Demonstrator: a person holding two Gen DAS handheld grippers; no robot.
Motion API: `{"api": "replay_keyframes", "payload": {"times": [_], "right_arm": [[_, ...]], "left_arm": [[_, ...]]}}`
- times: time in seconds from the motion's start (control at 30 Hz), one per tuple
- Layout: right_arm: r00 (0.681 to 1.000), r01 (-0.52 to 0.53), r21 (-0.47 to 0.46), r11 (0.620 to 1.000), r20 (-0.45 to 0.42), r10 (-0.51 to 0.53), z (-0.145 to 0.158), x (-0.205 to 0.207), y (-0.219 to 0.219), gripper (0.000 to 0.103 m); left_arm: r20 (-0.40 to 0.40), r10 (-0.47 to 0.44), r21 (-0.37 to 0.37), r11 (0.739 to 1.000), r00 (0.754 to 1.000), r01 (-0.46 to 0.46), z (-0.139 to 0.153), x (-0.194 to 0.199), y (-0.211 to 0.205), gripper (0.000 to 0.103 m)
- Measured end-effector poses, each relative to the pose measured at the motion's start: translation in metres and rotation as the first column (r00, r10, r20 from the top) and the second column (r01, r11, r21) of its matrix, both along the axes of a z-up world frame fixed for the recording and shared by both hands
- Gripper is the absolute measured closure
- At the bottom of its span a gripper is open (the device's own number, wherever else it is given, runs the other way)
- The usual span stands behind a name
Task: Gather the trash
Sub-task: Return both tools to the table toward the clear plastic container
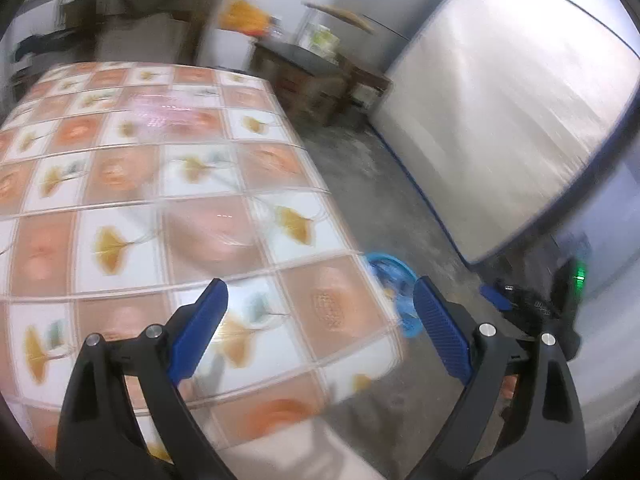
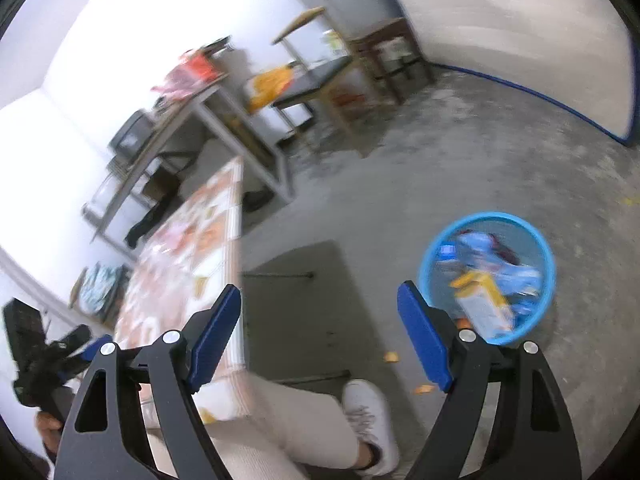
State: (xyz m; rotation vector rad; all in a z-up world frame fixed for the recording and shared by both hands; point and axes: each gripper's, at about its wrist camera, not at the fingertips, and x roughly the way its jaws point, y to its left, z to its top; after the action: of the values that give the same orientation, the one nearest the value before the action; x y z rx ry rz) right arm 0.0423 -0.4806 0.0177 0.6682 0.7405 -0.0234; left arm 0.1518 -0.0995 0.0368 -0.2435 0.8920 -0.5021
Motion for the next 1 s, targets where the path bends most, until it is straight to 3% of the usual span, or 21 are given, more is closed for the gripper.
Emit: {"api": "replay_keyframes", "payload": {"times": [0.13, 0.3, 0.47, 0.7, 0.87, 1.0], "right_arm": [[0.995, -0.095, 0.009, 0.995, 0.007, 0.095, 0.022, 0.035, 0.047, 0.025], [0.977, -0.209, 0.091, 0.974, -0.019, 0.211, 0.028, 0.077, 0.108, 0.025], [0.952, -0.294, 0.133, 0.947, -0.053, 0.303, 0.024, 0.113, 0.163, 0.025], [0.944, -0.294, 0.108, 0.950, -0.121, 0.306, 0.005, 0.152, 0.198, 0.025], [0.947, -0.289, 0.075, 0.954, -0.126, 0.297, 0.000, 0.167, 0.205, 0.025], [0.949, -0.281, 0.049, 0.958, -0.134, 0.285, -0.003, 0.177, 0.206, 0.036]], "left_arm": [[0.040, 0.126, 0.021, 0.992, 0.991, -0.127, 0.004, 0.002, 0.050, 0.013], [0.087, 0.259, 0.114, 0.957, 0.962, -0.268, 0.003, 0.008, 0.091, 0.013], [0.097, 0.318, 0.151, 0.932, 0.943, -0.329, -0.006, 0.015, 0.124, 0.013], [0.113, 0.384, 0.170, 0.901, 0.917, -0.398, -0.016, 0.030, 0.163, 0.013], [0.148, 0.354, 0.163, 0.912, 0.923, -0.376, -0.001, 0.065, 0.172, 0.013], [0.186, 0.317, 0.122, 0.932, 0.930, -0.342, 0.013, 0.120, 0.165, 0.013]]}}
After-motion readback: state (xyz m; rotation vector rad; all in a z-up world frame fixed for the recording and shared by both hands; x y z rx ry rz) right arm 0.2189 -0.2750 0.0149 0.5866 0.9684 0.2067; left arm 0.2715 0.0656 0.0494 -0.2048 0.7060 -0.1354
